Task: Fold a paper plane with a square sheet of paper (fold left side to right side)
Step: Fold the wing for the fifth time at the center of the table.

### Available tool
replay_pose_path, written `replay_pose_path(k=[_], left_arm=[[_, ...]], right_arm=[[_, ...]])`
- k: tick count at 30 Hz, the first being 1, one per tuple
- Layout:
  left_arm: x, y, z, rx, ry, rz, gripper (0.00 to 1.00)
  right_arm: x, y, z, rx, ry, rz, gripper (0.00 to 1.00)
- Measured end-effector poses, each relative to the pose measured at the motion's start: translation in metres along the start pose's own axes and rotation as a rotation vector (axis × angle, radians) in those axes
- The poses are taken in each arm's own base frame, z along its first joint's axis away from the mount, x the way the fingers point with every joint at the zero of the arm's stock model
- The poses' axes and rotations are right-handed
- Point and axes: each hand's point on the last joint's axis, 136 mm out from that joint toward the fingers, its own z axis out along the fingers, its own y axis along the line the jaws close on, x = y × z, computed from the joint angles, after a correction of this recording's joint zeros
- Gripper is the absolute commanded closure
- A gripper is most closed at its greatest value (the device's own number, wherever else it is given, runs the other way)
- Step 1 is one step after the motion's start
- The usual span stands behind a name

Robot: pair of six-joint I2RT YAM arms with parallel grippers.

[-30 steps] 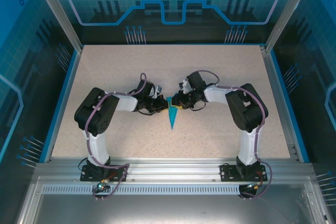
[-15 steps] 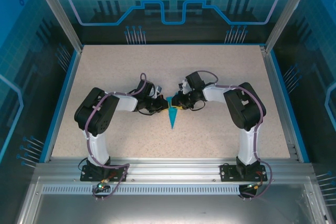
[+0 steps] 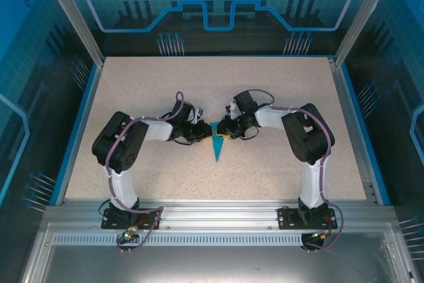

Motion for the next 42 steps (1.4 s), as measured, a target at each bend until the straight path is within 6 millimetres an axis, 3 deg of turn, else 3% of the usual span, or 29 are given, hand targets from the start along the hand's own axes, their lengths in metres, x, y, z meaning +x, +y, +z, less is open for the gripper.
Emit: replay_pose_path(k=[5,9,12,17,21,31,42], left_arm=[[0.0,0.004,-0.033,-0.036,-0.058,0.007,0.65],[0.008,-0.013,-0.059,0.004,-0.093,0.055,0.64],[0.025,-0.031,-0.067,0.053,-0.082,0.1,0.64],[0.068,-0.067,-0.056,0.135,0.014,0.201,0.62],[0.085,-0.081,-0.047,0.175,0.058,0.216,0.63],[0.093,-0.06,-0.009,0.144,0.124,0.132,0.64],[0.095,-0.045,-0.001,0.088,0.137,0.086,0.67]], right_arm=[[0.0,-0.001,0.0,0.002,0.002,0.003,0.75],[0.0,-0.001,0.0,0.002,0.003,0.003,0.75],[0.0,0.0,0.0,0.002,0.004,0.004,0.75],[0.0,0.0,0.0,0.003,0.004,0.004,0.75],[0.0,0.0,0.0,0.003,0.004,0.004,0.75],[0.0,-0.001,0.0,0.004,0.006,0.006,0.75],[0.0,-0.001,0.0,0.005,0.007,0.007,0.75]])
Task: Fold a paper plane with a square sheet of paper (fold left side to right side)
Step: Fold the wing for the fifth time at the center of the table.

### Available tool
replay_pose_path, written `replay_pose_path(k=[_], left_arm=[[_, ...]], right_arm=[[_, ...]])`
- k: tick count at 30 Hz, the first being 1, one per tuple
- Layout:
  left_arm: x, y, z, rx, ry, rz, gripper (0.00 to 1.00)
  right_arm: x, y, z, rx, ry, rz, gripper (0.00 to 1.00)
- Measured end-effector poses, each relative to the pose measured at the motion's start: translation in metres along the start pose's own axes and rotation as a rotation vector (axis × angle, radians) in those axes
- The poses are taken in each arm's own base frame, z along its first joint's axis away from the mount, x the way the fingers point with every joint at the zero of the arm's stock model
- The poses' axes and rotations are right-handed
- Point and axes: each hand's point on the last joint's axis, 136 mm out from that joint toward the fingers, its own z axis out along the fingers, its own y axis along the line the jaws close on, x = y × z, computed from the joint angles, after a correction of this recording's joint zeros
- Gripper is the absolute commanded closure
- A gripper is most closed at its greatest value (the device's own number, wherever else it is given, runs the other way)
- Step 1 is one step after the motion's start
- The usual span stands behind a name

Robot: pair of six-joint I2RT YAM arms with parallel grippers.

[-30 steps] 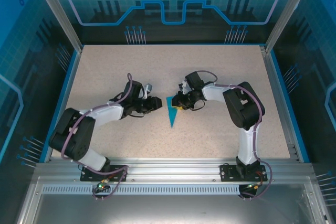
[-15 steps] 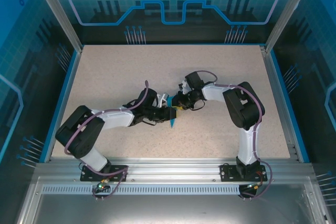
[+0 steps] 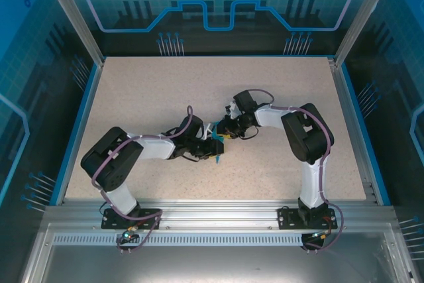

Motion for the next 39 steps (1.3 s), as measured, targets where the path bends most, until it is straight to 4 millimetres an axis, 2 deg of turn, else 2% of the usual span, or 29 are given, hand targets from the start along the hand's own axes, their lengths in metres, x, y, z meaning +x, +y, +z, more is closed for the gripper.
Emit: replay_pose_path(k=[7,12,25,39], left_arm=[[0.003,0.015,0.006,-0.043,0.014,-0.028,0.67],[0.003,0.017,0.007,-0.053,0.017,-0.035,0.68],[0.005,0.031,0.008,-0.122,0.022,-0.092,0.88],[0.006,0.034,0.008,-0.166,0.021,-0.1,0.94]], right_arm=[[0.0,0.0,0.0,0.001,0.001,0.001,0.75],[0.0,0.0,0.0,0.002,0.002,-0.001,0.75],[0.001,-0.003,-0.002,0.029,0.01,-0.014,0.82],[-0.001,-0.007,-0.002,0.036,0.026,0.002,0.86]])
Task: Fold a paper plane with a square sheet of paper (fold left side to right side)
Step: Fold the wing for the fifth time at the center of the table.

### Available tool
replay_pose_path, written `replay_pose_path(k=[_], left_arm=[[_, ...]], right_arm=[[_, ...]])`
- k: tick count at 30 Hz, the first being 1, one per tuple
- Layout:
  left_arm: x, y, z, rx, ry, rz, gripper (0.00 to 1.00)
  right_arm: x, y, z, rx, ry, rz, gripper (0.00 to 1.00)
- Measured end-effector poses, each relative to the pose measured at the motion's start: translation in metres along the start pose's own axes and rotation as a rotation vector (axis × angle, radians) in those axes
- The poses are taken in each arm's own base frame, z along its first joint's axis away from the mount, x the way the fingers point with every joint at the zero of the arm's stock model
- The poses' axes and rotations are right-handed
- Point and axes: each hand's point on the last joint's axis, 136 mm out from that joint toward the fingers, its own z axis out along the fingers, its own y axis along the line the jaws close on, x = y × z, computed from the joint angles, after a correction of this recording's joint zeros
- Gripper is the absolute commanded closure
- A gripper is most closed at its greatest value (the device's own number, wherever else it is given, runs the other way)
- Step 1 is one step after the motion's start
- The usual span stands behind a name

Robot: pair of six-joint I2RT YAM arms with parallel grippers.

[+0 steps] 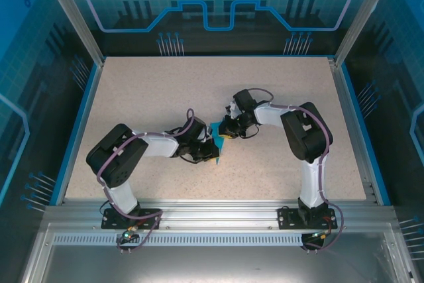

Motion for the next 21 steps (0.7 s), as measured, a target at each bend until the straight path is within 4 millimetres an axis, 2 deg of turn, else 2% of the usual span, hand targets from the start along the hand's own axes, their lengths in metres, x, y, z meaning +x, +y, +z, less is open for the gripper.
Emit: replay_pose_path(k=[21], left_arm=[[0.001,0.0,0.001,-0.069,-0.008,0.003,0.96]], right_arm=[[-0.011,-0.002,-0.003,-0.017,0.039,0.017,0.86]])
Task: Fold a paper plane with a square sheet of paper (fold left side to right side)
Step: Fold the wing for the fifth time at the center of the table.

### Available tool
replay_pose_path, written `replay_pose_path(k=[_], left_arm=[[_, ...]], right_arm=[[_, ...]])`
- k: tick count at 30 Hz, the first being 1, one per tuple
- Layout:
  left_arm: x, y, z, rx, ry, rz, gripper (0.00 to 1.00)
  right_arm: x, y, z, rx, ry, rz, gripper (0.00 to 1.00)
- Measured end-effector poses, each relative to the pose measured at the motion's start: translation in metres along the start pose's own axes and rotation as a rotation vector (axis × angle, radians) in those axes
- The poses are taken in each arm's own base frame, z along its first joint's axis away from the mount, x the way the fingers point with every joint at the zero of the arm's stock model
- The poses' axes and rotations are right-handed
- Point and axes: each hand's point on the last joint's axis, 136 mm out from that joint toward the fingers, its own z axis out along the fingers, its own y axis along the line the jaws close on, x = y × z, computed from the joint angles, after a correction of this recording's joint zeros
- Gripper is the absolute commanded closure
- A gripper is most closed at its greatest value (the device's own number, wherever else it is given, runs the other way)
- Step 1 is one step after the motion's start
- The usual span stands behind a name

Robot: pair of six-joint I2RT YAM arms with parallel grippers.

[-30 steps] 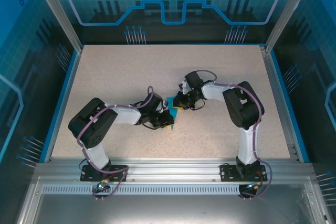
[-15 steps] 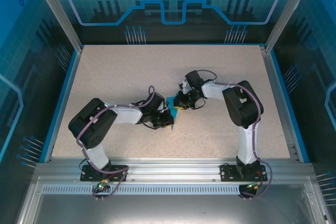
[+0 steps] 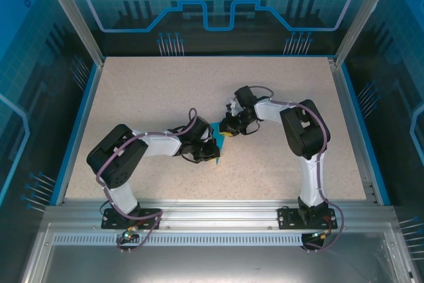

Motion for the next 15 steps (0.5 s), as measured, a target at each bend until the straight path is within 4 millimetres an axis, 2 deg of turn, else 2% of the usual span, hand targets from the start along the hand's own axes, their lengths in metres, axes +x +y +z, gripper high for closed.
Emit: replay_pose_path(k=[9,15], left_arm=[[-0.001,0.0,0.0,0.0,-0.005,0.001,0.97],[-0.001,0.0,0.0,0.0,-0.005,0.001,0.98]], right_arm=[[-0.011,0.0,-0.001,0.001,0.035,0.027,0.85],[-0.037,-0.003,-0.007,0.002,-0.008,0.016,0.85]])
